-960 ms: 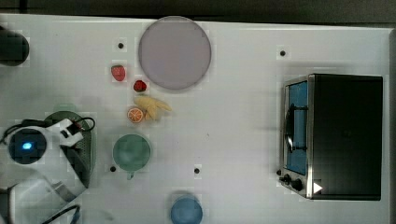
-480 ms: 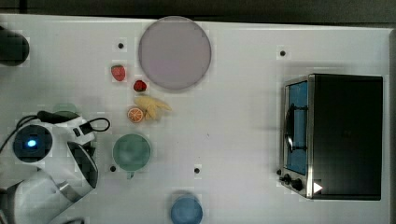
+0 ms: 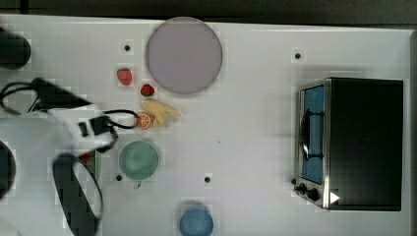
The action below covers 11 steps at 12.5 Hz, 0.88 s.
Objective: Pick Ketchup from the table and place it in strainer.
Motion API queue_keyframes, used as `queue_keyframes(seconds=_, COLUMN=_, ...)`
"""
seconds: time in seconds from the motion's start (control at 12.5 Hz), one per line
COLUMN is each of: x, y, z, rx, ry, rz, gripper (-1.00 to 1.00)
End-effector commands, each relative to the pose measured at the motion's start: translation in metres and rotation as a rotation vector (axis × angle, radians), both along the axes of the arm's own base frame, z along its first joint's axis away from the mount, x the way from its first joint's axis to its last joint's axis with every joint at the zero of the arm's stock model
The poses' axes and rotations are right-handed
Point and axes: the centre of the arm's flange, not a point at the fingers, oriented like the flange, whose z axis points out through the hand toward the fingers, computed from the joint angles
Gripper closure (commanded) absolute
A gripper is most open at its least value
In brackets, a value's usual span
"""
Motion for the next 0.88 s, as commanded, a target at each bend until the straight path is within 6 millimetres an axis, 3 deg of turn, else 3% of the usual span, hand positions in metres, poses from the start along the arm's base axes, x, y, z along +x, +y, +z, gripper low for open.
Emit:
queue_keyframes(seconds=0.08, x=0.01, y=-0.094, z=0.042, rx=0.02, ry=0.114, rz=-0.251, gripper=-1.0)
queue_keyframes(seconds=0.32, x=0.0, y=-0.167, z=0.094, rx=0.029, ry=0.161, rz=-0.361, gripper=-1.0)
queue_keyframes(seconds=0.48, x=-0.004, y=-0.203, z=0.111, rx=0.038, ry=0.171, rz=-0.381, gripper=-1.0)
queue_keyframes(seconds=0.72, x=0.001, y=-0.238, z=0.107, rx=-0.026, ry=0.165, rz=-0.373, gripper=-1.0)
queue_keyframes(seconds=0.88, x=0.005, y=-0.24, z=0.106, rx=-0.047, ry=0.148, rz=-0.365, gripper=-1.0)
